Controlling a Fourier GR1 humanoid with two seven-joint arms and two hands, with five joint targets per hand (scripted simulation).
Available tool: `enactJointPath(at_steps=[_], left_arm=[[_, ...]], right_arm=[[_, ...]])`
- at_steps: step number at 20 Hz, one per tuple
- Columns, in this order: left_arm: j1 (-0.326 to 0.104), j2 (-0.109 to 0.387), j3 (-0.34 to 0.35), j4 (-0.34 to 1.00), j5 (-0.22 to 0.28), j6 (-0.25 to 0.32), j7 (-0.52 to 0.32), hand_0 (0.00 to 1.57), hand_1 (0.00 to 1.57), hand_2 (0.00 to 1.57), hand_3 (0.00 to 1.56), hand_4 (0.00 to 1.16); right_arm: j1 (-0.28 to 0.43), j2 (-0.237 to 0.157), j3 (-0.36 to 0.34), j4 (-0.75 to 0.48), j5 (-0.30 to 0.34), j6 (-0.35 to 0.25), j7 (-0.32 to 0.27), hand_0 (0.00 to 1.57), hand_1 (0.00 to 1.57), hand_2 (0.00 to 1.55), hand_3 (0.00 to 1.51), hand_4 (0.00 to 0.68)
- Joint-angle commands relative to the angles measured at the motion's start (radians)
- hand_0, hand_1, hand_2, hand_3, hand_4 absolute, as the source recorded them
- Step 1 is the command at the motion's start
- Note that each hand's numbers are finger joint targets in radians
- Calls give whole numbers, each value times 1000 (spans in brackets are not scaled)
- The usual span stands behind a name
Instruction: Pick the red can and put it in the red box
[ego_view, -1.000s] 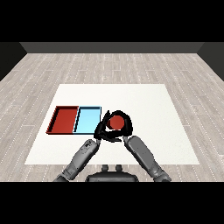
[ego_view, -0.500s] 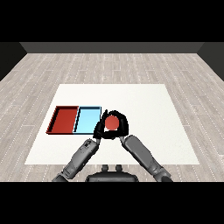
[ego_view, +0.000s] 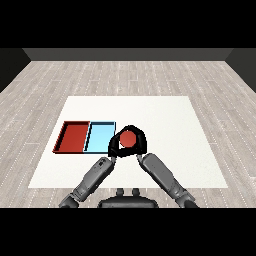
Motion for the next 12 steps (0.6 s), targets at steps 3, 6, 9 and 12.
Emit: enactJointPath(at_steps=[3, 6, 9, 12], left_arm=[[30, -22, -44, -31, 5, 52, -55, 1571, 1571, 1554, 1474, 1137], [7, -2, 56, -2, 8, -22, -113, 1571, 1571, 1564, 1482, 1137], [-29, -22, 11, 14, 21, 39, -131, 1571, 1571, 1571, 1502, 1145], [-3, -22, 8, -11, 28, 26, -163, 1571, 1571, 1571, 1513, 1147]], right_arm=[[-11, 14, 0, -35, 13, -13, 37, 1483, 1483, 1442, 1392, 642], [45, 14, 54, -30, -15, -9, -24, 1493, 1493, 1439, 1388, 637], [29, 14, 9, -71, 3, 1, 72, 1245, 1245, 1247, 1155, 0], [24, 13, 5, 4, 50, 8, 93, 0, 0, 0, 0, 0]])
